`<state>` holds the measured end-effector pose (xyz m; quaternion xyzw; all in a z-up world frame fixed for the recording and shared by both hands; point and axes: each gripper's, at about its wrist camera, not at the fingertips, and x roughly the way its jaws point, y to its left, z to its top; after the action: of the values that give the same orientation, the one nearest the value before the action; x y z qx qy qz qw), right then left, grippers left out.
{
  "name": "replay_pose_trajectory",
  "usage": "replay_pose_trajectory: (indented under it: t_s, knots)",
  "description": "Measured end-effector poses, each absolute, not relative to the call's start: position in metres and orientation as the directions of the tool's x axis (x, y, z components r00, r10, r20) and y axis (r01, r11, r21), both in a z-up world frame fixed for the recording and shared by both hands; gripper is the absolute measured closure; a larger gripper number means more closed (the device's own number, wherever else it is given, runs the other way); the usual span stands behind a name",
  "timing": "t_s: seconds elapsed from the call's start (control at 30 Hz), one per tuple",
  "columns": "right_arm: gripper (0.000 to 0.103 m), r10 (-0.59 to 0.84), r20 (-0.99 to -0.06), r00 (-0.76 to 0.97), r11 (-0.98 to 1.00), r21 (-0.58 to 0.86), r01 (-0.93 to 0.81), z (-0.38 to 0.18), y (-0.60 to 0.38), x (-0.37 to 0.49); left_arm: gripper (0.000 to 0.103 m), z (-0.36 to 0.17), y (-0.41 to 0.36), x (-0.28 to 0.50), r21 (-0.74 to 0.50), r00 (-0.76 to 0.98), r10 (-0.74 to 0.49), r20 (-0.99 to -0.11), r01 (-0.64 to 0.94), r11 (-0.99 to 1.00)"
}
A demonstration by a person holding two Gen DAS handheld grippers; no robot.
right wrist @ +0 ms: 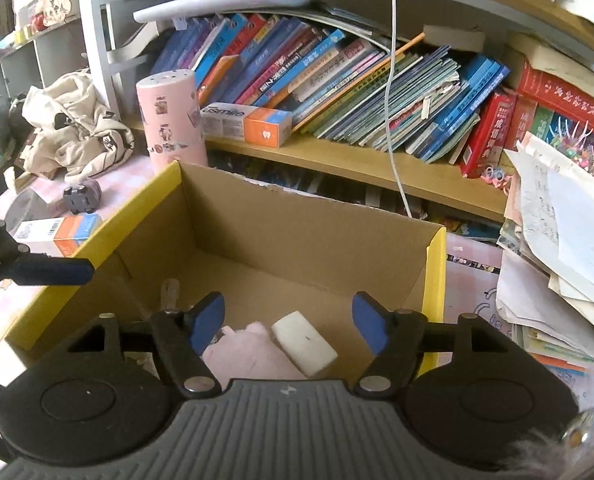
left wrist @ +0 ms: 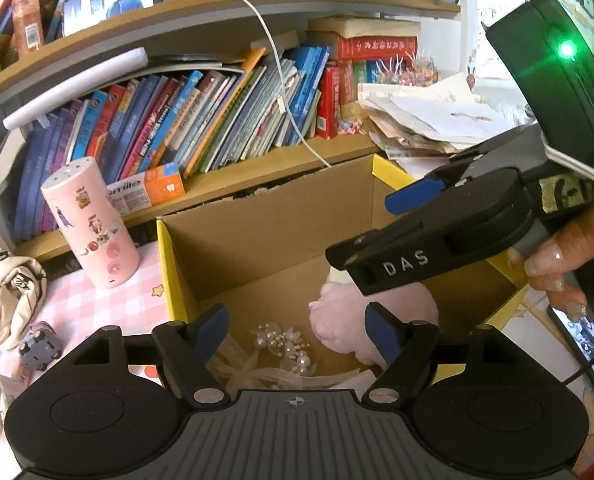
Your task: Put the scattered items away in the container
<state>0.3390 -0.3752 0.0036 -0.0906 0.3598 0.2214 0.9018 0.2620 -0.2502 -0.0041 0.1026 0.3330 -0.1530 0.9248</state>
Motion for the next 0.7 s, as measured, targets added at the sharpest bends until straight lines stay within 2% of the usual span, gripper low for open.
replay_pose_trajectory:
  t_s: [0.4,0.7]
  knots:
    - [0.026,0.323,-0.639,0.698,0.9,-0.022,-0.436,0.024,-0.377,0.29,0.026,0.008,-0.241,0.228,0.081,0.767,-0.241,-0.595,0.355,0.932]
    - [0.023,0.243,-0.588,0.772,0.941,-0.049,-0.334,0.036,-0.382,0.249,0.025,0.015,-0.22,0.203,0.028,0.774,-0.279,-0.568,0.357,0.934]
